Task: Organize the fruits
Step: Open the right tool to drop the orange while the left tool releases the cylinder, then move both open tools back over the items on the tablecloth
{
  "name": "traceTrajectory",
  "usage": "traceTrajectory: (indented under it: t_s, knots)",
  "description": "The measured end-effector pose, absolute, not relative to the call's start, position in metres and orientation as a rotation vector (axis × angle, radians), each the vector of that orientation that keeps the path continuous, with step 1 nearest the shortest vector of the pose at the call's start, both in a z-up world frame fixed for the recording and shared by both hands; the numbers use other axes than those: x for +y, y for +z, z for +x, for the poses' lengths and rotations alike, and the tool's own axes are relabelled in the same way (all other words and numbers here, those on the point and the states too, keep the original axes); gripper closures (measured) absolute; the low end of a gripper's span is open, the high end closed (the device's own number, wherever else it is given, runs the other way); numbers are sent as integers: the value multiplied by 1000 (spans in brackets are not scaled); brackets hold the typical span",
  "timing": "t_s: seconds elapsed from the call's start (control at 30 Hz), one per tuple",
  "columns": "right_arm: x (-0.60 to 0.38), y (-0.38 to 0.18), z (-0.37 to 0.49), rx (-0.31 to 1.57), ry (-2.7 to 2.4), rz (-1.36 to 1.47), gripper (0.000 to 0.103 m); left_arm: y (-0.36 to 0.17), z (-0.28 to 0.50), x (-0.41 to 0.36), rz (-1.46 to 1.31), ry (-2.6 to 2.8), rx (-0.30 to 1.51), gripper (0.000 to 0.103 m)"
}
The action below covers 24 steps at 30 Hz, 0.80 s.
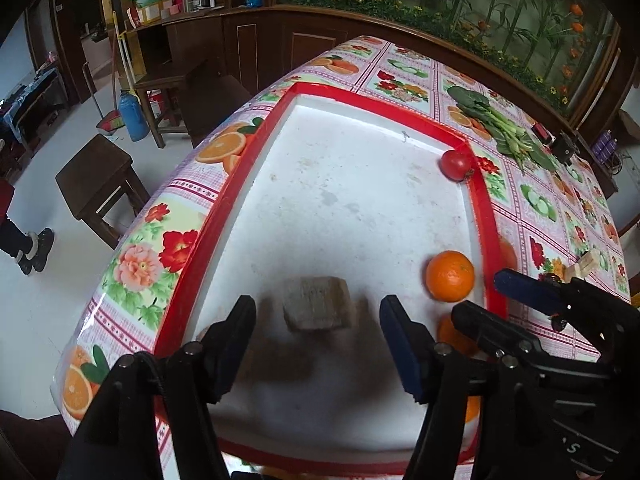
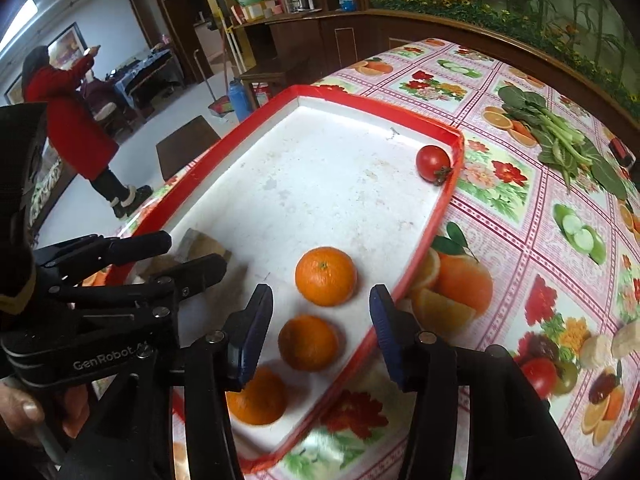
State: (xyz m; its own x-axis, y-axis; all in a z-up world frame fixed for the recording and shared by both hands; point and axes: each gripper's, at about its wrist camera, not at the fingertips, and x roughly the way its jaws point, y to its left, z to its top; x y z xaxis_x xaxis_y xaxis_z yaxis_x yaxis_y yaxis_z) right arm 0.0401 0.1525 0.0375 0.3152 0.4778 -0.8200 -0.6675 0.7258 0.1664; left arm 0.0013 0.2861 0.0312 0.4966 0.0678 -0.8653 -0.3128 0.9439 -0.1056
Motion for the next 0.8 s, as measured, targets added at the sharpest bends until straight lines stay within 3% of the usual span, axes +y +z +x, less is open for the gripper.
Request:
traceTrajectory:
  t_s: [0.4, 0.8]
  knots:
    - [100, 55, 12, 993, 761, -125, 49, 51, -15, 241, -233, 183, 1004, 31]
    - [-9, 34, -15, 1054, 625, -1, 48, 51, -14, 140, -120, 9, 1039, 28]
